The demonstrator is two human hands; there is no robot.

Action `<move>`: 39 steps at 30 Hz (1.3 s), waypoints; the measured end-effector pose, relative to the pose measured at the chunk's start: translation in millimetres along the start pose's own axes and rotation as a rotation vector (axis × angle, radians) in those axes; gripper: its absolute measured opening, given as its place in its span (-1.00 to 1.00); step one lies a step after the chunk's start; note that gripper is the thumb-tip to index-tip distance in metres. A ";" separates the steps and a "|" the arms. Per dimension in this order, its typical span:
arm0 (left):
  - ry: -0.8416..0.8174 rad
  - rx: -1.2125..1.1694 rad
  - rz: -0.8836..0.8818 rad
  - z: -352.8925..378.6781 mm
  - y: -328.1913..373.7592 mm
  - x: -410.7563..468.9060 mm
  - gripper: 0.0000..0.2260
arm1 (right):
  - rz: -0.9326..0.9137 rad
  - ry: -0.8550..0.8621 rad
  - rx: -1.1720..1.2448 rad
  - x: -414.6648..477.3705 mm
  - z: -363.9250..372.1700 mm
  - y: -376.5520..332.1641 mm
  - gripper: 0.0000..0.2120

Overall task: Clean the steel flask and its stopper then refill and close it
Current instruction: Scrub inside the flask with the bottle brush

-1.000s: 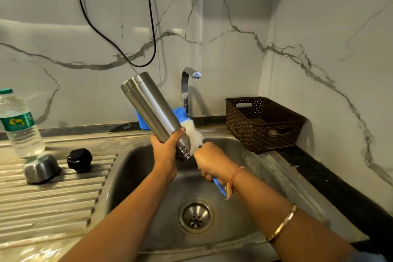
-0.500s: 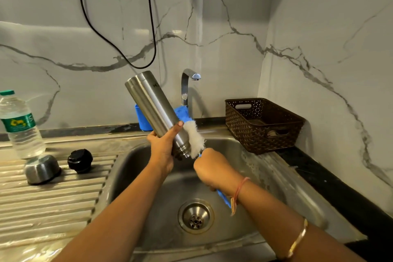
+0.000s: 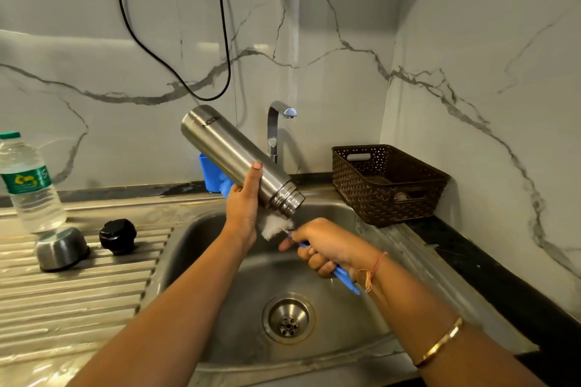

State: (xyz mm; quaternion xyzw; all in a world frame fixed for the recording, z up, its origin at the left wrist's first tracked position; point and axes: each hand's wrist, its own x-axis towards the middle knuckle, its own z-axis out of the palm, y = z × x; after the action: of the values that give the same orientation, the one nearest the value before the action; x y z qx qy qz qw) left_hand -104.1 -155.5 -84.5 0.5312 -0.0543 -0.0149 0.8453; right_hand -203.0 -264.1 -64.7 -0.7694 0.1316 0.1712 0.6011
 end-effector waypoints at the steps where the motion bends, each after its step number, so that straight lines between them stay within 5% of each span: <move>1: 0.016 0.009 0.005 0.2 -1.8 0.1 -0.55 | 0.010 -0.015 0.013 -1.6 0.5 0.7 -0.80; 3: 0.072 0.117 0.042 -4.4 -5.7 1.4 -0.34 | 0.034 -0.020 0.016 -4.7 -1.1 0.8 -0.80; 6: 0.181 0.344 0.073 -21.3 -23.3 15.6 -0.28 | 0.084 -0.027 -0.028 -11.0 -4.8 -0.4 -0.80; 11: 0.178 0.451 0.118 -23.6 -25.1 11.9 -0.38 | 0.100 0.075 -0.263 -16.4 -14.2 0.1 -0.82; 15: 0.158 0.284 0.081 -15.5 -10.1 -4.1 -0.54 | 0.126 0.188 -0.435 -12.3 -26.7 6.0 -0.76; 19: 0.202 0.222 -0.032 -32.4 -6.0 -1.7 -0.49 | -0.072 0.457 -0.760 -10.7 -40.5 4.4 -0.70; 27: 0.148 0.199 -0.359 -69.2 -16.9 -19.8 -0.55 | -0.379 0.545 -0.955 10.3 -36.2 -35.4 -0.81; 39: 0.203 0.410 -0.310 -94.8 -34.6 -10.1 -0.45 | -0.576 0.764 -1.549 65.8 -18.5 -135.5 -0.78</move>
State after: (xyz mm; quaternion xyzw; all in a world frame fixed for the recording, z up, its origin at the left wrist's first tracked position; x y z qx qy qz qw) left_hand -102.9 -84.7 -157.2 0.6919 0.1106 -0.0794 0.7091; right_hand -86.1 -249.0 30.8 -0.9655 -0.0275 -0.2118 -0.1488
